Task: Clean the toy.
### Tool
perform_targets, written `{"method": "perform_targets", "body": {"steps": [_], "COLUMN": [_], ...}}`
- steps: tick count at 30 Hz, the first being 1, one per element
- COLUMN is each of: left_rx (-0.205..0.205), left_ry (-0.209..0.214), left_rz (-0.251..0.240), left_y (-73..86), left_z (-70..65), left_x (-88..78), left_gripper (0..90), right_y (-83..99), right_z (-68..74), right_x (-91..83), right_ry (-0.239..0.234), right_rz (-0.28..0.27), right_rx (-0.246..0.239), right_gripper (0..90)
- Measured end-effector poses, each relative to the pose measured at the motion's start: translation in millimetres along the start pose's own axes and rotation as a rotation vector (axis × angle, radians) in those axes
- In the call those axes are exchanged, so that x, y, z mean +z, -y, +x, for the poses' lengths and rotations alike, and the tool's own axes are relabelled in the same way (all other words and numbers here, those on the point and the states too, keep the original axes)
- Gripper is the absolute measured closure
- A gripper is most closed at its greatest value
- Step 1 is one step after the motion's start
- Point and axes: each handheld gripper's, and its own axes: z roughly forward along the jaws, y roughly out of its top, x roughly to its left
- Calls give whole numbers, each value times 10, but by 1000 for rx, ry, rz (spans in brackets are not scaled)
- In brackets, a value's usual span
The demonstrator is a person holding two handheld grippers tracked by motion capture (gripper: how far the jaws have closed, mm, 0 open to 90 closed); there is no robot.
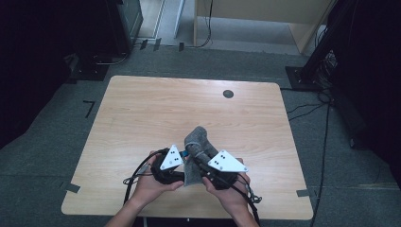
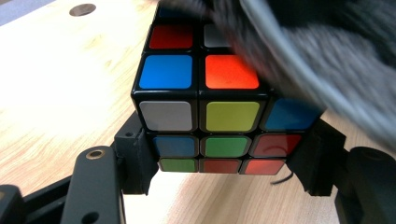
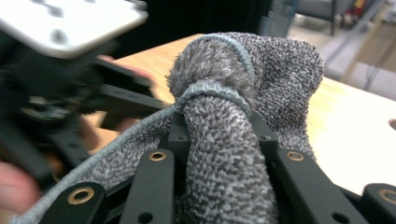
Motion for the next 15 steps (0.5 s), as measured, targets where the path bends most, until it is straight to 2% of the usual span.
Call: {"method": "perform_targets", "body": {"steps": [2,4,6,7,9,11,15], "left_rx": [18,41,45,39,18,-9,-43], "left_ry": [4,0,2,0,2,6,0], "left_rz": [4,9,8,6,1,-4,-14], "left_y": [-7,-11,-13,-13,-8,6,30], "left_z": [-34,-63,-62,-50,-5,37,114], "left_x": [16,23,17,10,-7,-14,-44], "left_gripper": [347,347,347,347,347,347,347], "right_y": [-1,0,11,11,17,8,-34], "right_z": [80,90,-30,-30,-68,-59,-34], "right_x": [28,48,37,37,28,45,7], "right_ry": [-17,8,14,14,9,-16,-16], "right_rz": [-4,3,-10,-10,-14,-11,-25], "right_rx": [-25,-37,21,21,26,3,4], "right_gripper": [697,695,673,673,574,496,532]}}
